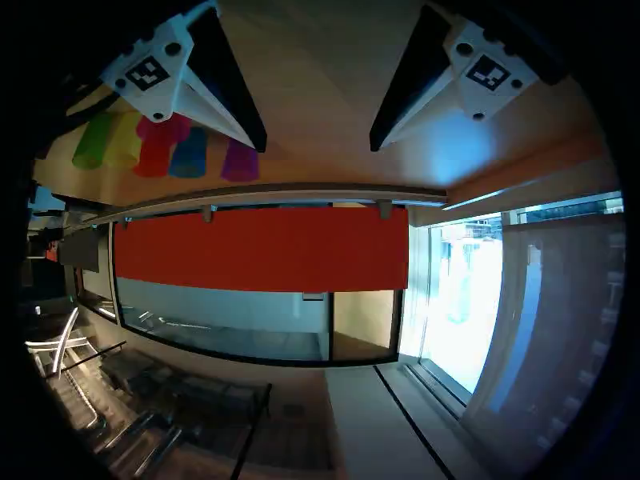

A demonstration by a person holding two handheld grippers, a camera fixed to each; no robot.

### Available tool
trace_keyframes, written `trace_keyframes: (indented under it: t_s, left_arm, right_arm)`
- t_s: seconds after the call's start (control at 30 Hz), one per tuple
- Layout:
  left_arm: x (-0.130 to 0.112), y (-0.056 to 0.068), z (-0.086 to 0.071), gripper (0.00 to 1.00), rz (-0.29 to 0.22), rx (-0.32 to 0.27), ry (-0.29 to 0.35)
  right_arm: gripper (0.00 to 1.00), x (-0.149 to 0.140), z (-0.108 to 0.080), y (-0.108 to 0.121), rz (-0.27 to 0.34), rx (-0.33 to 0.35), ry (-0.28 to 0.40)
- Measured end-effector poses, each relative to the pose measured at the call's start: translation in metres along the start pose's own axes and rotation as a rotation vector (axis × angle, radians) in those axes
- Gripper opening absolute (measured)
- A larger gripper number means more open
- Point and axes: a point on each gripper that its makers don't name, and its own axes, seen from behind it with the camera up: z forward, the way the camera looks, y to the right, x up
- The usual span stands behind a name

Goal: Pour water

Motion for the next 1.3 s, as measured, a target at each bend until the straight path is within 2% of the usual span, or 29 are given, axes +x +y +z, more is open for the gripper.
trace_keyframes:
  t_s: [0.2,0.47,0.8,1.0,1.3]
  left_arm:
    - [0.015,0.006,0.000,0.96,0.000,-0.032,-0.002]
    - [0.048,0.014,0.005,0.96,0.036,-0.100,0.001]
    - [0.045,0.031,0.015,0.96,0.120,-0.222,-0.061]
    - [0.046,0.045,0.024,0.96,0.147,-0.294,-0.093]
    - [0.053,0.061,0.037,0.96,0.201,-0.389,-0.133]
  right_arm:
    - [0.99,0.031,-0.009,-0.006,-0.007,0.010,0.007]
    - [0.99,0.060,-0.015,-0.016,-0.024,0.036,0.004]
    - [0.99,0.055,-0.016,-0.036,-0.066,0.119,-0.041]
    - [0.99,0.053,-0.015,-0.045,-0.065,0.165,-0.070]
    - [1.00,0.045,-0.019,-0.065,-0.106,0.282,-0.141]
